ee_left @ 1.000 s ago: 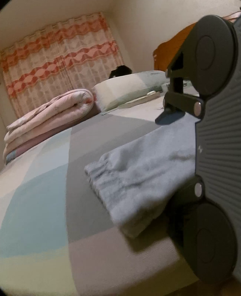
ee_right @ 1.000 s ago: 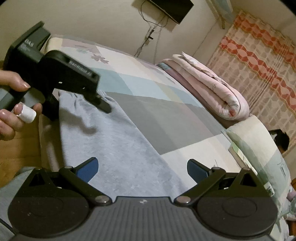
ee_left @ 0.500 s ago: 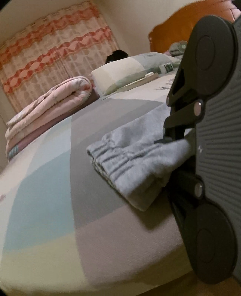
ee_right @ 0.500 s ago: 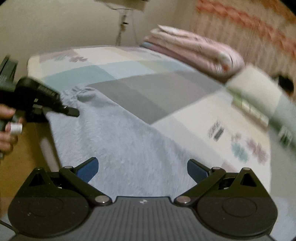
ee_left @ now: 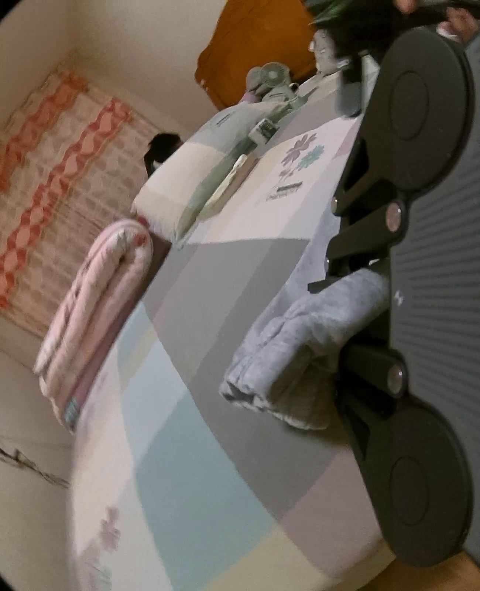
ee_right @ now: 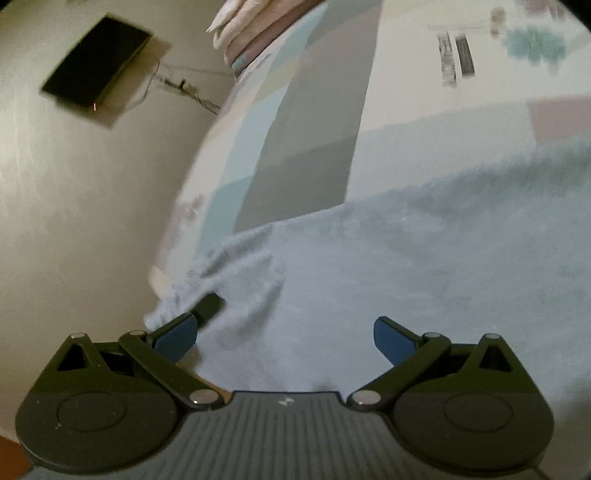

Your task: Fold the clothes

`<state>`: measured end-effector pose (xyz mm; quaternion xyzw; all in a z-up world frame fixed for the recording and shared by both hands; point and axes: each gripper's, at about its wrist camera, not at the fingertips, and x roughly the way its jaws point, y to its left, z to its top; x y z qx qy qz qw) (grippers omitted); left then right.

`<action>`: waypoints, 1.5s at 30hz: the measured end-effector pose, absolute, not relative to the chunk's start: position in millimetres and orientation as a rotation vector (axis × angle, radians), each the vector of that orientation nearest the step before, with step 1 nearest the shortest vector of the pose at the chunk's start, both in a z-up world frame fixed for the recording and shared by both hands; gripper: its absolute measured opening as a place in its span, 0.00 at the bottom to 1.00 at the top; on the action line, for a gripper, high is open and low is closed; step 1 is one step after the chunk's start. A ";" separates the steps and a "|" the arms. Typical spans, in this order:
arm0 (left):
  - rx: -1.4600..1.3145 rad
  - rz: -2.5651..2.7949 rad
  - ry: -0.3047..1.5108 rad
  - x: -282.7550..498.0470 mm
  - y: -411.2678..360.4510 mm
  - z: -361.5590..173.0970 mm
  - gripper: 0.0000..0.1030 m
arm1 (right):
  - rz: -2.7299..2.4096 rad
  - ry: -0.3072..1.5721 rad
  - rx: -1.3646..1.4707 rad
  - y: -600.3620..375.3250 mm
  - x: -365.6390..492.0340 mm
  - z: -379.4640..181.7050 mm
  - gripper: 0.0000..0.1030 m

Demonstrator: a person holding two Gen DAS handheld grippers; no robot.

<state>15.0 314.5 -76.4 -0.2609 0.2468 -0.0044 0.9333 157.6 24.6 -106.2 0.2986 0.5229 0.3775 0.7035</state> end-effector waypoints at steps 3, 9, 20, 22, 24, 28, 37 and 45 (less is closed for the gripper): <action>-0.500 -0.033 0.488 15.8 308.4 -65.4 0.03 | 0.830 1.189 0.753 31.4 169.4 -113.2 1.00; -0.500 -0.055 0.471 17.6 307.2 -59.1 0.03 | 0.789 1.245 0.777 53.3 188.9 -126.9 1.00; -0.560 -0.083 0.460 18.3 312.1 -65.8 0.03 | 0.725 1.217 0.755 78.8 225.8 -130.8 1.00; -0.568 -0.085 0.458 18.2 312.3 -66.4 0.03 | 0.712 1.205 0.750 81.5 233.1 -129.0 1.00; -0.575 -0.087 0.457 18.0 312.5 -67.0 0.03 | 0.701 1.191 0.749 83.3 239.5 -127.8 1.00; -0.585 -0.084 0.455 17.8 312.9 -67.6 0.03 | 0.701 1.199 0.747 83.0 235.3 -123.7 1.00; -0.575 -0.083 0.451 18.3 309.5 -65.9 0.03 | 0.695 1.269 0.753 70.7 176.6 -127.4 1.00; -0.544 -0.085 0.463 20.3 306.5 -65.1 0.03 | 0.708 1.321 0.764 68.0 126.2 -129.8 1.00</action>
